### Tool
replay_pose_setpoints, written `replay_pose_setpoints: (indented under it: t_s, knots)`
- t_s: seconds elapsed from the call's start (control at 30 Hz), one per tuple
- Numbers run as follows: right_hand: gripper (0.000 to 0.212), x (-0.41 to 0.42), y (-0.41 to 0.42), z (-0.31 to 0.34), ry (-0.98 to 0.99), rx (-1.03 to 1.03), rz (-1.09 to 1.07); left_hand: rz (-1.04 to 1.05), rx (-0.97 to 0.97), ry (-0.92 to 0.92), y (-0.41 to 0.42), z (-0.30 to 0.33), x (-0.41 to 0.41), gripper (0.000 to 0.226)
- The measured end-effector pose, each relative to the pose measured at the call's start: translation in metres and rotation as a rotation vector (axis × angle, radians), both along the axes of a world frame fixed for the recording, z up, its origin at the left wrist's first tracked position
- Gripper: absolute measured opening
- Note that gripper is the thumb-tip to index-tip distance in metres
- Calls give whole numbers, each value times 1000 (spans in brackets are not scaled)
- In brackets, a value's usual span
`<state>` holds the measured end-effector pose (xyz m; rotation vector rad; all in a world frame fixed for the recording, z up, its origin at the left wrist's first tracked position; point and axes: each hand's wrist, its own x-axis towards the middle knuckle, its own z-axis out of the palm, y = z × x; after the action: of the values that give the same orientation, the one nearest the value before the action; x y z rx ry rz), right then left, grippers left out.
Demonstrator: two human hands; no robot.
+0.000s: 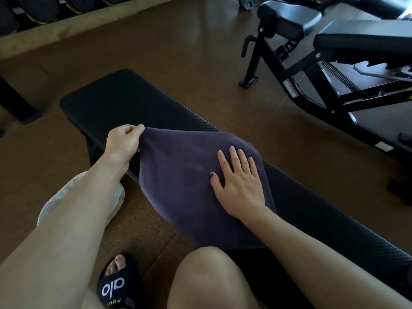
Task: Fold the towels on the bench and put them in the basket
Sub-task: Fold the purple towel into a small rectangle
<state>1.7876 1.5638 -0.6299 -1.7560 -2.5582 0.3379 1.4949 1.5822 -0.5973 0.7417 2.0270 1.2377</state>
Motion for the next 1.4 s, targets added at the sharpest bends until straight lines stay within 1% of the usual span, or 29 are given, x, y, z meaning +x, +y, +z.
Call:
replay_pose_setpoints:
  t_s: [0.07,0.13,0.2,0.23,0.27,0.3,0.37,0.4,0.43,0.5,0.53,0.63,0.7,0.77,0.9,1.0,1.17,1.23,1.3,1.4]
  knots:
    - [69,1,1,3,37,-8,2,17,2,45,1,-4,1,17]
    - [66,4,7,13,150,12,-35,24,3,75,2,-5,2,14]
    - [58,12,22,27,296,80,-140,15,-6,138,3,-7,2,10]
    - [53,16,33,33,333,90,-217,16,-4,172,3,-8,1,10]
    - [50,21,47,37,341,55,-303,19,0,202,4,-10,0,11]
    - [52,26,63,40,335,-28,-388,22,12,222,4,-11,0,11]
    - [59,31,91,44,344,-296,-547,5,34,238,4,-11,-1,8]
    - [59,33,101,45,380,-427,-613,-17,37,244,4,-12,-1,8]
    - [56,34,109,44,441,-524,-663,-45,37,249,4,-11,0,12]
    - [42,38,121,41,587,-621,-718,-85,42,255,6,-10,2,23]
    - [38,40,125,40,650,-637,-728,-89,40,259,7,-10,3,26]
    - [43,44,136,36,826,-642,-757,-67,24,273,10,-10,3,27]
    - [40,45,141,35,931,-604,-787,-41,13,274,11,-11,2,25]
    - [38,44,142,32,990,-546,-794,-32,17,305,12,-13,-1,24]
    - [34,44,141,27,1042,-444,-774,-36,22,385,17,-13,3,24]
    - [34,44,148,30,1084,-387,-765,-40,55,395,25,-9,7,23]
    - [31,47,167,38,1055,-254,-719,-78,58,353,49,0,6,22]
    - [31,47,174,41,1034,-237,-725,-115,36,380,57,3,7,22]
    - [32,46,179,38,974,-282,-739,-158,-11,421,62,4,8,24]
    - [38,45,174,30,853,-500,-750,-214,-102,490,61,2,7,34]
